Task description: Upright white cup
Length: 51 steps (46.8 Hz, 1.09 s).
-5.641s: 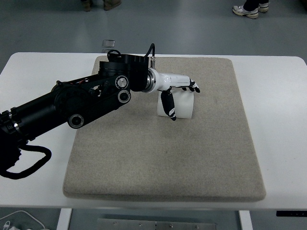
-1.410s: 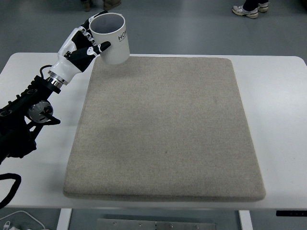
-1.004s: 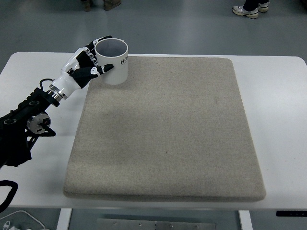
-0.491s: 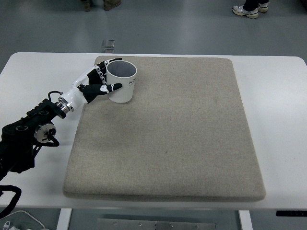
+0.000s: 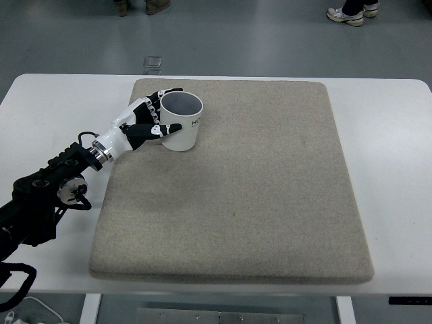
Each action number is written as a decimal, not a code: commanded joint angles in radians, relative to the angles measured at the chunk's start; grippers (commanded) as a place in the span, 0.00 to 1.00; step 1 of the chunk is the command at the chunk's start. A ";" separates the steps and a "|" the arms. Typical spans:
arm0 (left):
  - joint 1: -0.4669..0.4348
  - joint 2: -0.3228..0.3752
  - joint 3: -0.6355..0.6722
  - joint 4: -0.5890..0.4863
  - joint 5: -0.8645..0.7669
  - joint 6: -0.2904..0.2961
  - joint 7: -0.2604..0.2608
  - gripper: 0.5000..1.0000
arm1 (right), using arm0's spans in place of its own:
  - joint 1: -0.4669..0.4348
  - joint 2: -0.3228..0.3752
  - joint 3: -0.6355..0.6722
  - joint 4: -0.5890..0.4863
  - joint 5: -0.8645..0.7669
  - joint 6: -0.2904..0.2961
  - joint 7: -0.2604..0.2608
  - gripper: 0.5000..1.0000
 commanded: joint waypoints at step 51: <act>-0.012 0.011 0.030 -0.011 -0.007 0.060 0.000 0.99 | 0.000 0.000 0.002 0.000 0.000 0.008 0.000 0.86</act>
